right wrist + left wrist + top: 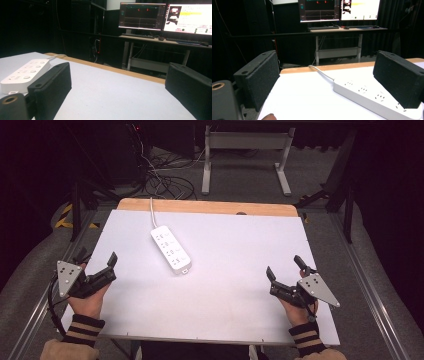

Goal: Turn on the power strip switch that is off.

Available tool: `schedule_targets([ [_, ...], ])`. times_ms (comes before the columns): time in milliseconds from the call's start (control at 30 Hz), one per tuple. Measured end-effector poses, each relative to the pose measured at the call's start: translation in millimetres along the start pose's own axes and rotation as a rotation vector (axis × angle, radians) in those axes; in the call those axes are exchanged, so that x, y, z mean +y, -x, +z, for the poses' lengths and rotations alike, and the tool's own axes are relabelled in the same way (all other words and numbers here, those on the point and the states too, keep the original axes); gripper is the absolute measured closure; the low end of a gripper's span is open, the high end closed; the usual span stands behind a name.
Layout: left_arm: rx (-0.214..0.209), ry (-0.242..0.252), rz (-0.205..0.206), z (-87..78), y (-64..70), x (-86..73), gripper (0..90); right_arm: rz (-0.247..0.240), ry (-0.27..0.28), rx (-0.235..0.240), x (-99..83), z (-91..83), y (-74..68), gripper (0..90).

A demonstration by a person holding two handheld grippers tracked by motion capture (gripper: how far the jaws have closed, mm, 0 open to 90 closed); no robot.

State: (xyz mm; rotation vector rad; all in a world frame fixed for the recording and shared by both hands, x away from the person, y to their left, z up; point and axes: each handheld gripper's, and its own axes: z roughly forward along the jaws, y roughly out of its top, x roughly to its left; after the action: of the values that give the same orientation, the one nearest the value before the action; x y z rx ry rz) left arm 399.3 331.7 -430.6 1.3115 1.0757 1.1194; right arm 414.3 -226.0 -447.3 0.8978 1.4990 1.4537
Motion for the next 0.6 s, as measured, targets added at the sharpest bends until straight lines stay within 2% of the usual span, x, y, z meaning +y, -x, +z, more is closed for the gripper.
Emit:
schedule_targets([
  [600, -0.002, -0.011, 0.003, 3.2, 2.5, -3.1, 7.7, -0.007, -0.004, 0.0, -0.7, -0.5, -1.2, 7.1],
])
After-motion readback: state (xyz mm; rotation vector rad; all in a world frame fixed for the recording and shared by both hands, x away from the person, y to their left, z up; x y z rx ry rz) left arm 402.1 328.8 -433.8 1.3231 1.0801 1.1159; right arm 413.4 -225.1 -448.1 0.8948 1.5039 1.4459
